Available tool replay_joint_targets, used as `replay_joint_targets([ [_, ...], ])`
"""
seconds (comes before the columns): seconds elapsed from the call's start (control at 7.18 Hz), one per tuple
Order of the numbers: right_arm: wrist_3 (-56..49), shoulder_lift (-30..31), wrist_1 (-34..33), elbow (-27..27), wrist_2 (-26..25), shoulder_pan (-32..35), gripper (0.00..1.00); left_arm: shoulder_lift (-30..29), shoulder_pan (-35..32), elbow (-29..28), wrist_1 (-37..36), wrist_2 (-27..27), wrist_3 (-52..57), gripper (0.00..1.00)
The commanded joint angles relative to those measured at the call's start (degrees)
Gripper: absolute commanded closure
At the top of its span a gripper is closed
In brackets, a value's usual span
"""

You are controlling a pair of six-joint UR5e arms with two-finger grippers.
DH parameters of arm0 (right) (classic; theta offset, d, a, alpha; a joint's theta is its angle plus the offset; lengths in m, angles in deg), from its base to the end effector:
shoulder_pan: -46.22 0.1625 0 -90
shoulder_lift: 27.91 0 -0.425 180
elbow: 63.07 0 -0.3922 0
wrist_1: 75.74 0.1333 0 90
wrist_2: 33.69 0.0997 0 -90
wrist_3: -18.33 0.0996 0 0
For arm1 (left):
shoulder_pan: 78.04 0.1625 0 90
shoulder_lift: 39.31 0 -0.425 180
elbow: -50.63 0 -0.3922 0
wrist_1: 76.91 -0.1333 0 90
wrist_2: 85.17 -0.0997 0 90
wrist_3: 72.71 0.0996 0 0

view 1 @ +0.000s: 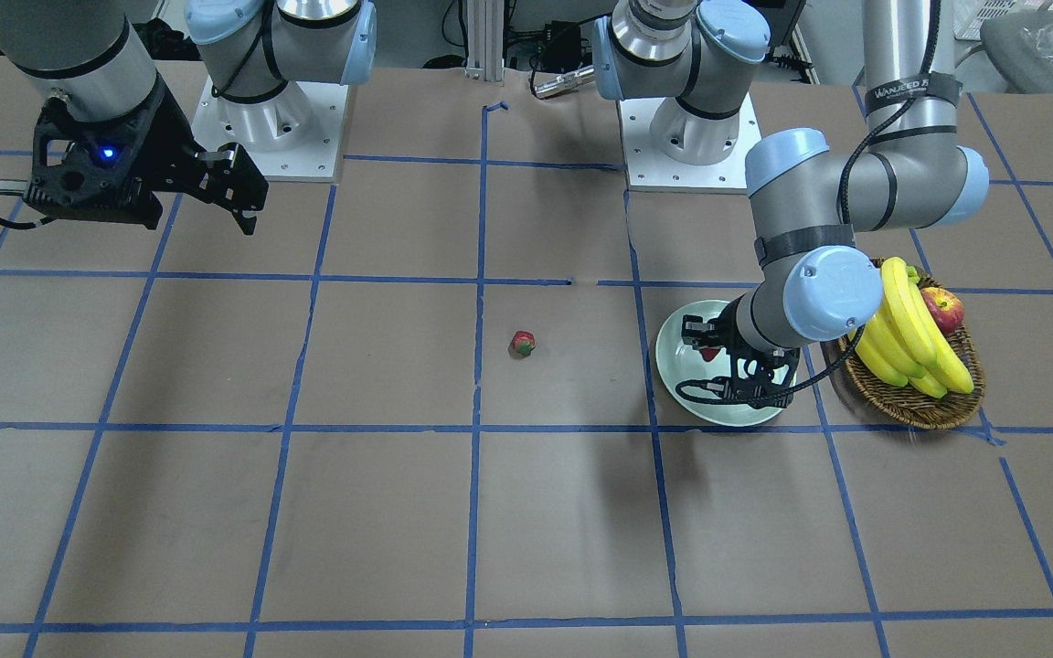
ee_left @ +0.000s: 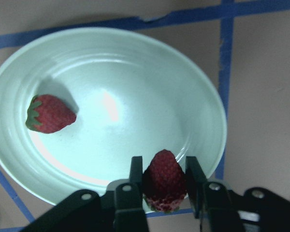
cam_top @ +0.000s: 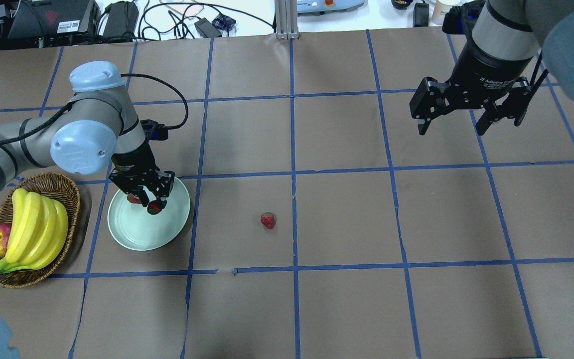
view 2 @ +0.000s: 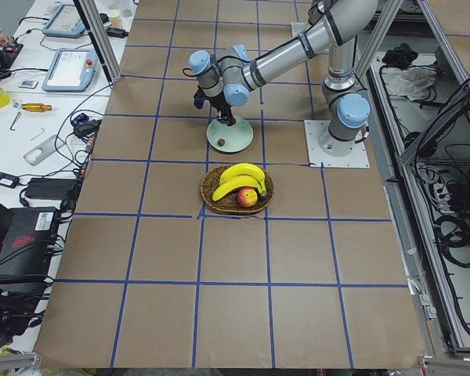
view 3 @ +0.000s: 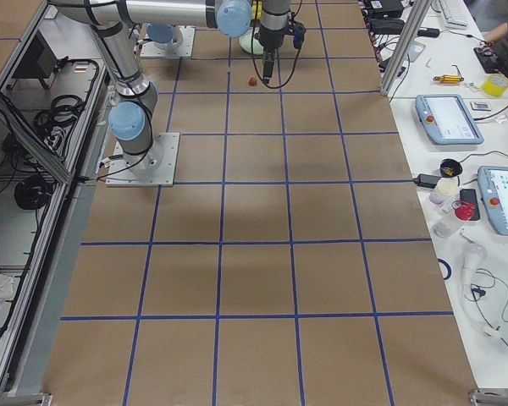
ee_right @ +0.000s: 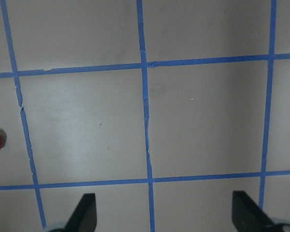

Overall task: Collect all strawberries into plate
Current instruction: 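Lower the strawberry into the plate with the left gripper and release, then reach the left gripper to the last strawberry and grasp it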

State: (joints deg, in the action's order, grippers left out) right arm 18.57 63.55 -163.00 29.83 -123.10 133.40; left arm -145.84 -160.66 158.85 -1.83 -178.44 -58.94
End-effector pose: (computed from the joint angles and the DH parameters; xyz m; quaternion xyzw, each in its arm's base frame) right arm 0.1109 -0.4795 0.4709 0.0269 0.9990 0.0363 0.0060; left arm -0.0619 -0.5154 0.2190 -0.0598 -0.9829 -0.1744 0.0040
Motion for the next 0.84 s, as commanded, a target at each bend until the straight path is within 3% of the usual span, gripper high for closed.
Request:
replay_joint_targets([
  [0.0, -0.2, 0.0, 0.0, 0.0, -0.1, 0.0, 0.0, -0.3, -0.3, -0.1, 0.0, 2.5, -7.3, 0.0],
  [0.28, -0.2, 0.0, 0.0, 0.1, 0.1, 0.0, 0.0, -0.8, -7.2, -0.5, -0.5, 15.3, -27.8, 0.0],
  [0.56, -0.1, 0.0, -0.3, 0.2, 0.1, 0.0, 0.0, -2.9, -14.9, -2.0, -4.2, 16.6, -39.5, 0.0],
  [0.7, -0.1, 0.0, -0.4, 0.1, 0.0, 0.0, 0.0, -4.4, -16.3, -1.8, -4.8, 21.4, -40.6, 0.0],
])
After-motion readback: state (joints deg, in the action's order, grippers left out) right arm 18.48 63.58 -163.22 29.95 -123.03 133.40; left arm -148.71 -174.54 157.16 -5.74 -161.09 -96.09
